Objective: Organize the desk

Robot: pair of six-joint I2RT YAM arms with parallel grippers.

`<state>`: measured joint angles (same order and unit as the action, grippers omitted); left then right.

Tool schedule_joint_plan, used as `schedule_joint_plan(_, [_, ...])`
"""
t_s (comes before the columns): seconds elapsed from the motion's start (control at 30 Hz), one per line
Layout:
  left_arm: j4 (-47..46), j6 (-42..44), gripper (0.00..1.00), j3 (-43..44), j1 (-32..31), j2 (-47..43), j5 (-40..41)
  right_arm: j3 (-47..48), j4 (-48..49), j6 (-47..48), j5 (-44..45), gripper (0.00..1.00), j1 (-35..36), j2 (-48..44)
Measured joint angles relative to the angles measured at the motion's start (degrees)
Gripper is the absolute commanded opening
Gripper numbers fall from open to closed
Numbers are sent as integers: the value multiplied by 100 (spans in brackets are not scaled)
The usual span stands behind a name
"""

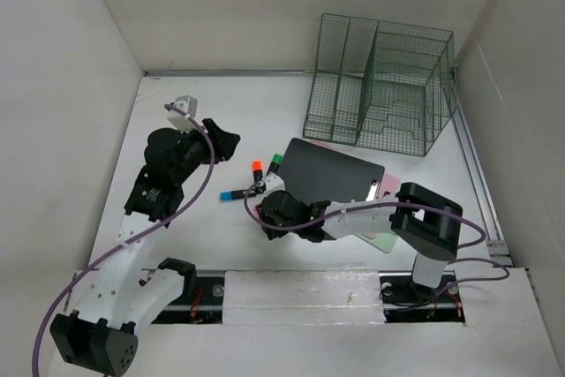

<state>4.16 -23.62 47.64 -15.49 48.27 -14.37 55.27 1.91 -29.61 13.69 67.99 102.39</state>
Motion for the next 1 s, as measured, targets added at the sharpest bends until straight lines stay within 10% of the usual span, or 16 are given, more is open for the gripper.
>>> schedule_joint_plan(0.33, [-2, -31, 44, 0, 0, -46, 133, 46, 7, -9, 144, 12, 24, 48])
schedule_joint_plan(1.0, [0, -87, 44, 0, 0, -94, 175, -85, 686, 116, 142, 9, -1847, -2326])
